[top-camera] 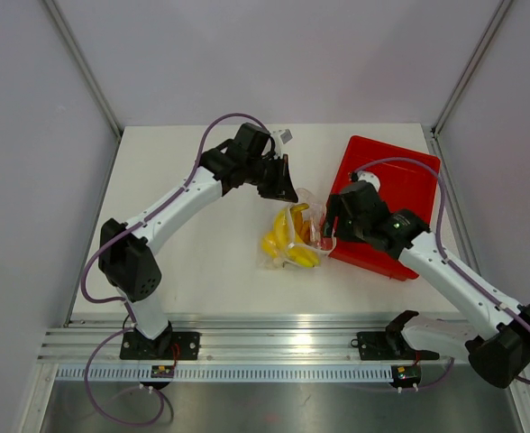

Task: Place the food in the zip-top bag and seal the zipper
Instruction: Adjust the zipper food storage bag at the center of the board.

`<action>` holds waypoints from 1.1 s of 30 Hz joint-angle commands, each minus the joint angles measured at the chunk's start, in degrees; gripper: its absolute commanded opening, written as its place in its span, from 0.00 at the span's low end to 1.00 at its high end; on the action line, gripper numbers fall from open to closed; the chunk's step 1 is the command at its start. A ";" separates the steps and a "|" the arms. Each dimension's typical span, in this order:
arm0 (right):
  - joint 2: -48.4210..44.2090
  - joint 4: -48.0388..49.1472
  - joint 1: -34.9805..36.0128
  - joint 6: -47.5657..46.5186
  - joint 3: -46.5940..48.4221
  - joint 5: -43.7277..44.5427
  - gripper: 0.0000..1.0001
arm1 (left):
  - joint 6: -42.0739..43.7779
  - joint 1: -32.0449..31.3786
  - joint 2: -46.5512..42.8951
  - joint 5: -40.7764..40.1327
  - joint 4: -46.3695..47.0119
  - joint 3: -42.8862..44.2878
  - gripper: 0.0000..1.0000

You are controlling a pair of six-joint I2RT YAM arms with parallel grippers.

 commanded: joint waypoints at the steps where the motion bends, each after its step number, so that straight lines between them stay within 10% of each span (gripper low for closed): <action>1: 1.56 5.74 -0.50 0.80 -3.30 -9.94 0.74 | 0.51 -0.03 -2.44 1.36 2.62 1.20 0.00; 12: 2.00 8.65 -0.94 2.04 0.63 -5.74 0.00 | 6.99 0.58 -2.10 -1.19 -3.16 4.79 0.00; 23: 10.16 19.88 -0.77 14.33 7.32 -4.07 0.00 | 17.11 6.12 4.57 -2.25 -16.01 25.18 0.02; 27: 14.91 21.57 -1.03 16.27 8.37 -1.17 0.00 | 21.33 6.12 5.73 -3.82 -21.98 27.39 0.48; 33: 21.86 21.83 -1.47 17.42 9.17 -2.83 0.00 | 23.71 6.12 -5.91 -12.87 -16.48 16.27 0.70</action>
